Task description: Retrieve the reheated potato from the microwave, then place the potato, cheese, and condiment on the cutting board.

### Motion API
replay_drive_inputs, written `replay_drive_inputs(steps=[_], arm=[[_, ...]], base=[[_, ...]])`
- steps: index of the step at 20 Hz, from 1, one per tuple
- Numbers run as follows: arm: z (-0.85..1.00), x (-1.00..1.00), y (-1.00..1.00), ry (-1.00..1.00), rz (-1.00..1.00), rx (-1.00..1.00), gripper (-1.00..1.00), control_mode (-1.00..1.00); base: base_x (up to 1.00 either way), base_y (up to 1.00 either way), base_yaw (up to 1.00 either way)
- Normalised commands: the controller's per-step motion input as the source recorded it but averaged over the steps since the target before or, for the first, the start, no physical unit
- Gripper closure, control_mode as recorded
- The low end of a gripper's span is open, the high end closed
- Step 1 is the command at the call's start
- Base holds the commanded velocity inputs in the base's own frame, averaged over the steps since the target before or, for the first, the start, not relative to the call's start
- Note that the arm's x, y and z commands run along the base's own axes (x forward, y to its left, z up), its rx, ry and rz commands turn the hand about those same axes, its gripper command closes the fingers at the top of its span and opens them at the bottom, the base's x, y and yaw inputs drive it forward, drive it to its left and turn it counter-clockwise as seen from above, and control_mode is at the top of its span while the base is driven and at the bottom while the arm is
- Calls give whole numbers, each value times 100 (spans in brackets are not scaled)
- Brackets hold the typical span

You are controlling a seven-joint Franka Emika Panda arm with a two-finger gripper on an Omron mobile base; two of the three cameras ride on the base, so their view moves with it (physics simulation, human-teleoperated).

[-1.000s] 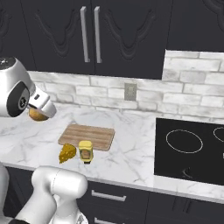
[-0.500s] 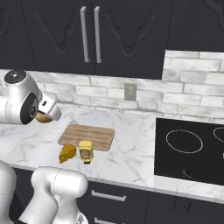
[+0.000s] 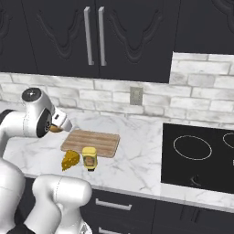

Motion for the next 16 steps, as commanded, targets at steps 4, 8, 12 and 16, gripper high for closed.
replay_drive_inputs(steps=[4, 8, 12, 16], arm=[[-37, 58, 8, 16, -3, 0, 100, -100], [-51, 49, 15, 10, 0, 0, 100, -100], [-54, 49, 7, 7, 0, 0, 100, -100], [-48, 43, 0, 1, 0, 0, 100, -100]], base=[[0, 0, 0], [0, 0, 0], [0, 0, 0], [0, 0, 0]])
